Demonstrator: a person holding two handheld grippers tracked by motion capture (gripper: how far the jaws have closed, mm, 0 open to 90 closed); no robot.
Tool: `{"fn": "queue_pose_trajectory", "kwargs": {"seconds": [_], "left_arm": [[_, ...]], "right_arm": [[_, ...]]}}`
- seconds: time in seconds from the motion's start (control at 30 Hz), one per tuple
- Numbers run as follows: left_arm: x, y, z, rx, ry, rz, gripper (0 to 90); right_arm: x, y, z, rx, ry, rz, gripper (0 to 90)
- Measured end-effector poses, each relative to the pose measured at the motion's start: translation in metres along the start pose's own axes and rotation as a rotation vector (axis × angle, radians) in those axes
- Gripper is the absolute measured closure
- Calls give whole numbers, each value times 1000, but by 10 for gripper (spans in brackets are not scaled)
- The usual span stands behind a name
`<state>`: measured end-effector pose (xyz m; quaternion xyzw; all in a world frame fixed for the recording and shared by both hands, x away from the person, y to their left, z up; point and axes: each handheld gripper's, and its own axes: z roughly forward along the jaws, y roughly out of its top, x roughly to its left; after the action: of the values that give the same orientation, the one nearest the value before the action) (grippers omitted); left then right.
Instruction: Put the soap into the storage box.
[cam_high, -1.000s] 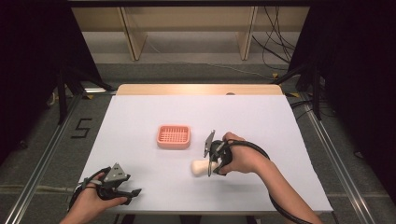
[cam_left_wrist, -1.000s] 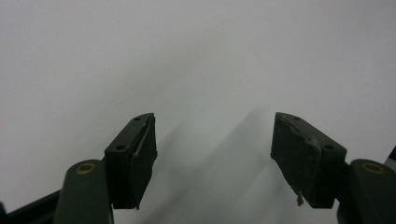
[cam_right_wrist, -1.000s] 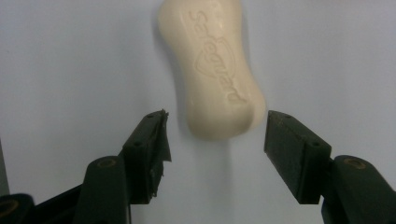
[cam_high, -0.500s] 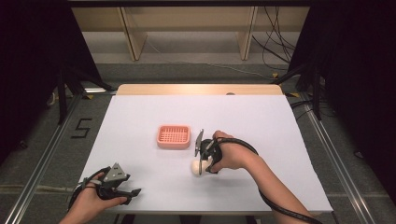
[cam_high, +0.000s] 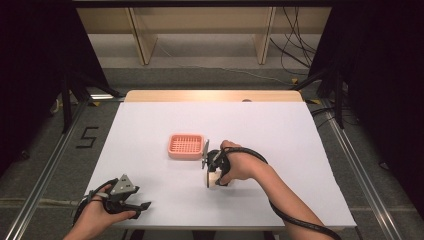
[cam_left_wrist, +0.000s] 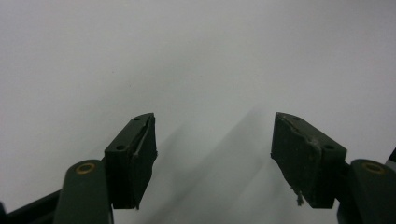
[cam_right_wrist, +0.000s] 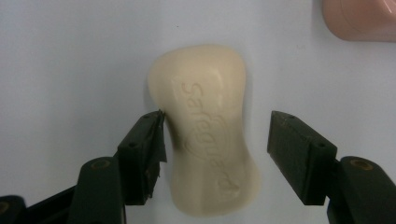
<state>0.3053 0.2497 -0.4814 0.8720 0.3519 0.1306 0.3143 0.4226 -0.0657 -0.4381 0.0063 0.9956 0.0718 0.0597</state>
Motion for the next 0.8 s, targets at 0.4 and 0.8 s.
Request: {"fn": "queue_pose_trajectory", "kwargs": {"seconds": [0.4, 0.8], "left_arm": [[0, 0, 0, -9, 7, 10, 309], [0, 0, 0, -7, 9, 14, 308]], "right_arm": [[-3, 4, 7, 5, 19, -63, 364], [-3, 4, 13, 31, 49, -51, 375]]}}
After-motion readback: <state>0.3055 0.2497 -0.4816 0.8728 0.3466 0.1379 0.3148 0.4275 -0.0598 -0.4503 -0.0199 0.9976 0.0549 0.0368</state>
